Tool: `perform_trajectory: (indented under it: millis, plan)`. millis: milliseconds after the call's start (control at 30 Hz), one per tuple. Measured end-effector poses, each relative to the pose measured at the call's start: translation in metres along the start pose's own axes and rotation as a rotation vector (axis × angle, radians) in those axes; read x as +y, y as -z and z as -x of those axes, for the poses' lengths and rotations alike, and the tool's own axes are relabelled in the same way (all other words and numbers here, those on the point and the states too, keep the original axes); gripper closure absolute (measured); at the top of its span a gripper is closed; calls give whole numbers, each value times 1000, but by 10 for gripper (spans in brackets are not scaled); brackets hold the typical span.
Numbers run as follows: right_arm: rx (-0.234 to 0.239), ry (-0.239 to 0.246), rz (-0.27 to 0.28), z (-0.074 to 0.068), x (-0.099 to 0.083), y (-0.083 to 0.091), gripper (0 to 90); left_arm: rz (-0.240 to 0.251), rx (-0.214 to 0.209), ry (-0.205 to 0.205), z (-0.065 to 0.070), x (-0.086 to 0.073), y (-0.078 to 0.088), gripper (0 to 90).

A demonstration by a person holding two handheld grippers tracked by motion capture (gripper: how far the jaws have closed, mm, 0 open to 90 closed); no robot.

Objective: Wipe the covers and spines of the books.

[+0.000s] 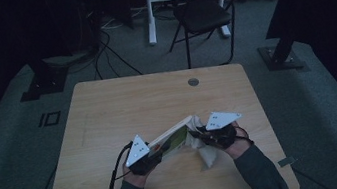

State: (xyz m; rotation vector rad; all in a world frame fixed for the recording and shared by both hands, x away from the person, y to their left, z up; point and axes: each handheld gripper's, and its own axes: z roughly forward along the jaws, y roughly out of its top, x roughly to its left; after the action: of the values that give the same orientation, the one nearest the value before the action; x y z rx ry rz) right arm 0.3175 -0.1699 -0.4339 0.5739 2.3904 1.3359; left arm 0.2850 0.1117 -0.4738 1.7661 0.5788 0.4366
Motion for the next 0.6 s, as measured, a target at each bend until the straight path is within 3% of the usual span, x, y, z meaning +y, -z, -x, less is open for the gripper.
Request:
perform_trajectory:
  millis: [600]
  plan:
    - [21, 24, -5, -8, 3, -5, 834, -21, 0, 1, 1, -4, -6, 780]
